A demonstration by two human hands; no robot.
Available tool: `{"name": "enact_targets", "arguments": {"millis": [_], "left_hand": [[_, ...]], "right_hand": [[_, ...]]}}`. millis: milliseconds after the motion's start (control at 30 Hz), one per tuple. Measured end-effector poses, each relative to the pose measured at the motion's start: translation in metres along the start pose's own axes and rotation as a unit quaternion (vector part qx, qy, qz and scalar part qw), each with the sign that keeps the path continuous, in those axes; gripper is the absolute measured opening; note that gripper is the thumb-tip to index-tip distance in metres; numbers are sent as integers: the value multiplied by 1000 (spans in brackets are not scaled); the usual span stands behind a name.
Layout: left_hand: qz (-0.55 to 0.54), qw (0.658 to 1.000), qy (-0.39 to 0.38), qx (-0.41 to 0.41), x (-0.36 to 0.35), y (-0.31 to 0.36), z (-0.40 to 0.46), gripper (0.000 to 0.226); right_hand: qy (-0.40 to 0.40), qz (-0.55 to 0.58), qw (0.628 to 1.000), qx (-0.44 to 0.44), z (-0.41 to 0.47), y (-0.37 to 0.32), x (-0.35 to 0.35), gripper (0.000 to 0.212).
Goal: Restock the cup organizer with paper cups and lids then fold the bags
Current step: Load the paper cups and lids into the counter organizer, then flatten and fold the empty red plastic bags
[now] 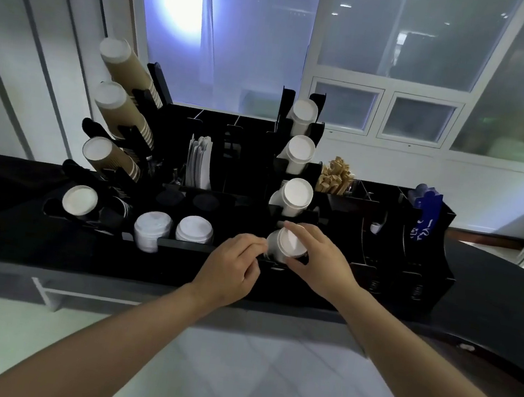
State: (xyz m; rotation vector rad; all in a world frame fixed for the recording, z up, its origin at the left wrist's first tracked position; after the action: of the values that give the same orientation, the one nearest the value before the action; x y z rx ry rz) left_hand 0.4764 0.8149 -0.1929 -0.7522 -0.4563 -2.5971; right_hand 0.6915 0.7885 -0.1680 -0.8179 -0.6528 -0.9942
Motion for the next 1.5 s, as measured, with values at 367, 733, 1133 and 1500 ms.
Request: {"name": "enact_targets", "arguments": {"millis": [367, 733, 1133, 1500], "left_hand": [[59, 997, 22, -45, 12, 30, 33, 21], [-36, 990, 10, -135, -50, 145, 48, 12], [-117, 978, -118, -130, -200, 285, 29, 15], [-153, 950, -254, -102, -283, 331, -10, 23]], "right_hand": [[56, 86, 992, -79, -30, 4, 26, 38], [68, -4, 988, -141, -120, 65, 115, 11], [52, -65, 934, -347, -313, 178, 219, 13], [11, -77, 878, -471, -403, 200, 216, 41]]}}
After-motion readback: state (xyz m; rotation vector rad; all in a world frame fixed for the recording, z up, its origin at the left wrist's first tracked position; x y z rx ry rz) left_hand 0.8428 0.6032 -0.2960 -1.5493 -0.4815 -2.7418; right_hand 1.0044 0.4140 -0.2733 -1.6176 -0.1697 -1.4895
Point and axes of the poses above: each hand's wrist, its own z-axis towards the middle knuckle, its own x-axis out of the back of the hand, y = z × x, the point moved 2 cm from there along z, towards the middle knuckle, and after that the axes turned 7 degrees about y, right-handed, at the moved point
